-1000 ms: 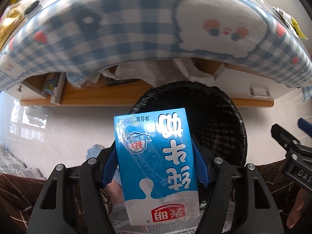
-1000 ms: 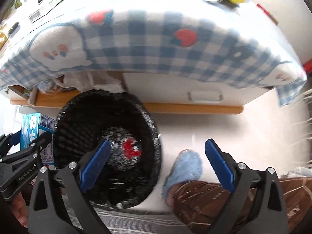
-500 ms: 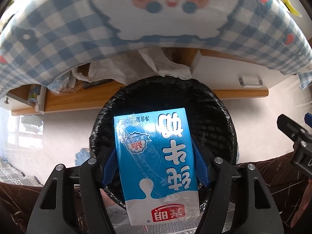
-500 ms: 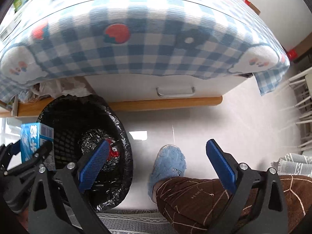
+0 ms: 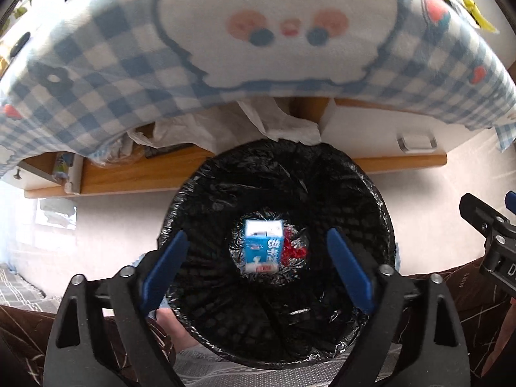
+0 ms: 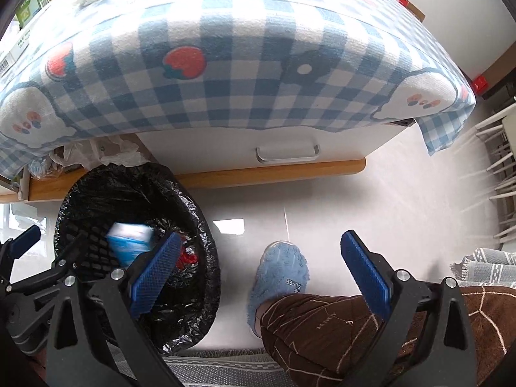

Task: Collect trash
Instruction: 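Raise both tools back toward the table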

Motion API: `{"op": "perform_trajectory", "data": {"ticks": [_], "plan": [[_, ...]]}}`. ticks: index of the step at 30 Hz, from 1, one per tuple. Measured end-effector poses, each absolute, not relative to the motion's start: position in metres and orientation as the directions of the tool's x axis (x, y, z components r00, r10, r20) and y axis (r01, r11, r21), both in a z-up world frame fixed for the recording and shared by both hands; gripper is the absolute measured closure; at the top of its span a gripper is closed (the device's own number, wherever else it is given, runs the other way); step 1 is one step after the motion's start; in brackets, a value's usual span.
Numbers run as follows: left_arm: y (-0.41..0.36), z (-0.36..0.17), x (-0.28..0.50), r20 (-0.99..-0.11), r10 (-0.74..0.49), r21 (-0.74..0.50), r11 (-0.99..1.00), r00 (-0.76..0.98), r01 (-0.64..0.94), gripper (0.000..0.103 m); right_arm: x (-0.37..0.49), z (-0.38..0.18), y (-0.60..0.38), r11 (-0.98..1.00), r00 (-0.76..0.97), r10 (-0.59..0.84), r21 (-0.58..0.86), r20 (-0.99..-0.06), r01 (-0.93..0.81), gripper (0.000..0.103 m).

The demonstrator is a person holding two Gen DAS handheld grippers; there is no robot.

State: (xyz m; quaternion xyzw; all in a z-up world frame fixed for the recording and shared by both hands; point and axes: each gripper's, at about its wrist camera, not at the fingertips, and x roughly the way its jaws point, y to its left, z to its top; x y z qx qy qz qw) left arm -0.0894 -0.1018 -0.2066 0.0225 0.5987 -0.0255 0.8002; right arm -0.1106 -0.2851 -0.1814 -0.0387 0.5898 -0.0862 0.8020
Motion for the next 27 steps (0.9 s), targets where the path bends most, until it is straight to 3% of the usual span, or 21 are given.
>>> {"op": "perform_trajectory", "data": {"ticks": [2, 27], "plan": [[-0.095, -0.2, -0.09, -0.955, -0.016, 0.001, 0.998, 0.297, 0.056, 0.006, -0.111, -0.177, -0.284, 0.984, 0.301, -0.172, -0.151, -0.938, 0.093, 0.008], [-0.066, -0.069, -0.08, -0.859, -0.064, -0.059, 0.998, 0.508, 0.025, 0.006, -0.109, -0.063, -0.292, 0.996, 0.541, -0.067, -0.029, -0.838, 0.08, 0.008]]}}
